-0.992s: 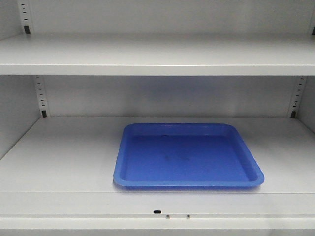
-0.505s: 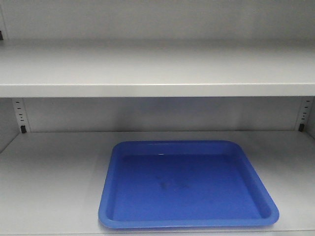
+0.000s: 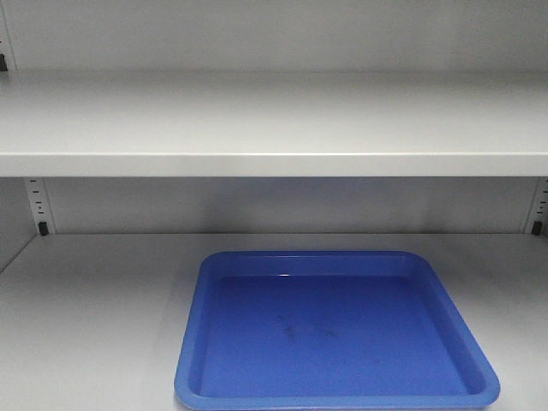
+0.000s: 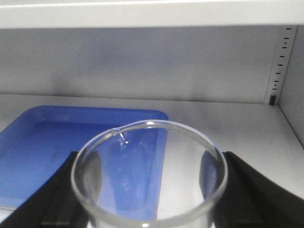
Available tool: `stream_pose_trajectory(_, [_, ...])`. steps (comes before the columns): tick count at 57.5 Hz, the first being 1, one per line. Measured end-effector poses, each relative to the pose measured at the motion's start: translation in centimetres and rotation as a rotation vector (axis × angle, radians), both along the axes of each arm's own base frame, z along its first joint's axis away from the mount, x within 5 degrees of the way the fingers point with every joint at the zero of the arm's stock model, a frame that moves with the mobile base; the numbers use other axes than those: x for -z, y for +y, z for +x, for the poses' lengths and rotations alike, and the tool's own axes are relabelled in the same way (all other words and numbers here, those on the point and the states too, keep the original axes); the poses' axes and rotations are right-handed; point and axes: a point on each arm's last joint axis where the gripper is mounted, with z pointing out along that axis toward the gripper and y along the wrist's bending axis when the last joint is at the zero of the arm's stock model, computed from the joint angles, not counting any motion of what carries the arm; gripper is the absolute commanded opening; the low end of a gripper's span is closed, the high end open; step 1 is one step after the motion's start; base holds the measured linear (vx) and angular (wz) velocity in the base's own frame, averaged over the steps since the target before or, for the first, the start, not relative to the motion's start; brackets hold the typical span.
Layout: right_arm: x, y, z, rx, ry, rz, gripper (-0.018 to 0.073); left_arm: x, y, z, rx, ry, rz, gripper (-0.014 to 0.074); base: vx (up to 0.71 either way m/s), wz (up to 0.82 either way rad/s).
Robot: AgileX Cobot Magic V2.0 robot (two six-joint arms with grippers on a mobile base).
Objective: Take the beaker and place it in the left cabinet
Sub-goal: 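Approach the open cabinet shelf with the blue tray, then extend the right gripper over the blue tray with the beaker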
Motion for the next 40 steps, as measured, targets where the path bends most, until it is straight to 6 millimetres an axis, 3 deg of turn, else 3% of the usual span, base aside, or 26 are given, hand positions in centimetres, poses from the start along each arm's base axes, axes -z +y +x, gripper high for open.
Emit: stream_pose_trajectory(40, [-0.13, -0.05, 0.49, 0.024, -0.023, -0.060, -0.0005, 0.00, 0.00, 0.00, 0.000, 0.000, 0.000, 0.0001, 0.00, 0.00])
